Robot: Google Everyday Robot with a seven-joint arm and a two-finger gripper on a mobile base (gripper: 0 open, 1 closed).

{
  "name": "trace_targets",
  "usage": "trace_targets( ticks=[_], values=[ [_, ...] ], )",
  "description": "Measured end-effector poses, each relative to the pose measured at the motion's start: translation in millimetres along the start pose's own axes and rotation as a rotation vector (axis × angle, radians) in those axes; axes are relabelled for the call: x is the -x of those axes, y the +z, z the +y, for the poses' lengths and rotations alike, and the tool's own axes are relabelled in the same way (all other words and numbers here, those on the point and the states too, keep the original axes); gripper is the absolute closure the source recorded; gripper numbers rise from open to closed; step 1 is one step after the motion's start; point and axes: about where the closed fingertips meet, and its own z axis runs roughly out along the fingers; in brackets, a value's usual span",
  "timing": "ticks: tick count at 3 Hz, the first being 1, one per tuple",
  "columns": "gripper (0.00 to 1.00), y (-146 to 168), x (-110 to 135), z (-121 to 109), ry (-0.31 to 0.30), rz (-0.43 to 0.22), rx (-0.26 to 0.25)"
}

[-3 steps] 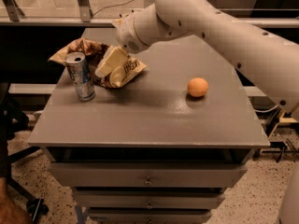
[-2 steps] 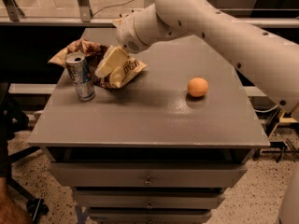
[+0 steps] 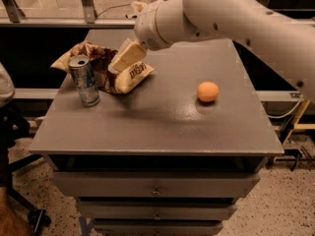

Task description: Move brown chip bag near redbull can

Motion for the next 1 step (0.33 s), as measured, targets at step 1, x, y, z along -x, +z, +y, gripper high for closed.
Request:
trace_targets(
  ticks=[1],
  values=[
    [0.0,-44.6,-7.1,-13.3,0.003,0.004,-0.135]
  ],
)
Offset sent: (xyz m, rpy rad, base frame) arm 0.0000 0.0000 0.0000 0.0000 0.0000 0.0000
